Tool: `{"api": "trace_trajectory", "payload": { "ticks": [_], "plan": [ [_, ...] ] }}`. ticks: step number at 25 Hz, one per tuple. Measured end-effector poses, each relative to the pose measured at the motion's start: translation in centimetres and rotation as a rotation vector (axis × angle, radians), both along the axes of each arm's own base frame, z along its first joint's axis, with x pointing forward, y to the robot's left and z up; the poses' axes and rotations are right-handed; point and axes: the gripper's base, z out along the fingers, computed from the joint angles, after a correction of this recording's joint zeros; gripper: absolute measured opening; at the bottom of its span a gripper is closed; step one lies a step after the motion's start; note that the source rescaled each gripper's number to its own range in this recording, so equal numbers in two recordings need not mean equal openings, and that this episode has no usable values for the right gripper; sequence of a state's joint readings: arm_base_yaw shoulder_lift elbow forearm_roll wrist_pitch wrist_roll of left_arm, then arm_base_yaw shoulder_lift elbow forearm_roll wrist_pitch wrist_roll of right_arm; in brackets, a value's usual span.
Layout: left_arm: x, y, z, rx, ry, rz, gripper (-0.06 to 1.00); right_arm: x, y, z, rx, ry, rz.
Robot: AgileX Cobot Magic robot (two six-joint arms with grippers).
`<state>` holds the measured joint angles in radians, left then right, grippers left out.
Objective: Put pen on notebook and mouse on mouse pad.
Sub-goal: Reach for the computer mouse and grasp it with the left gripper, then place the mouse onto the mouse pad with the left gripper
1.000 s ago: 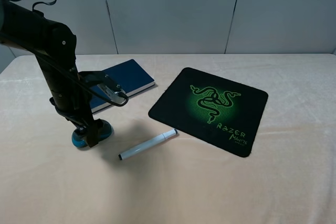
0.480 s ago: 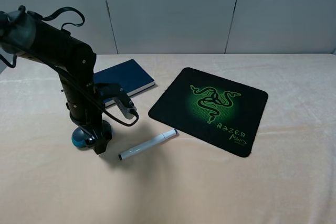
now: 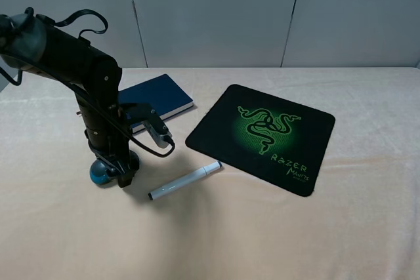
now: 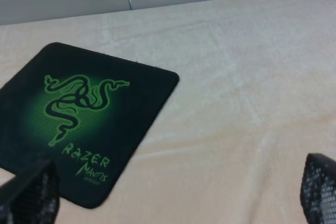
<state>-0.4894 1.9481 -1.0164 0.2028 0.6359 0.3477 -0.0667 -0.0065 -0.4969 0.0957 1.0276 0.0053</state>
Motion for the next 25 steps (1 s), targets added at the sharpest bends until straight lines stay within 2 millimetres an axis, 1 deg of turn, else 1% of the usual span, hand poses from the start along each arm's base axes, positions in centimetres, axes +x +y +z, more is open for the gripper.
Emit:
{"api": "trace_trajectory", "payload": {
  "ticks": [2, 14, 16, 18, 25],
  "plan": [
    [0.1, 0.0, 0.0, -0.003, -0.006, -0.002, 0.48, 0.0, 0.0, 0.0, 0.0, 0.0, 0.0],
    [0.2, -0.1, 0.0, -0.012, -0.018, -0.003, 0.49, 0.0, 0.0, 0.0, 0.001, 0.0, 0.001],
    [0.4, -0.2, 0.3, -0.008, -0.016, -0.001, 0.49, 0.0, 0.0, 0.0, 0.001, 0.0, 0.001],
    [0.7, -0.3, 1.3, -0.004, -0.019, 0.004, 0.49, 0.0, 0.0, 0.0, 0.001, 0.0, 0.001],
    [1.2, -0.4, 7.6, -0.005, -0.066, 0.027, 0.49, 0.0, 0.0, 0.0, 0.001, 0.0, 0.001]
  ]
}}
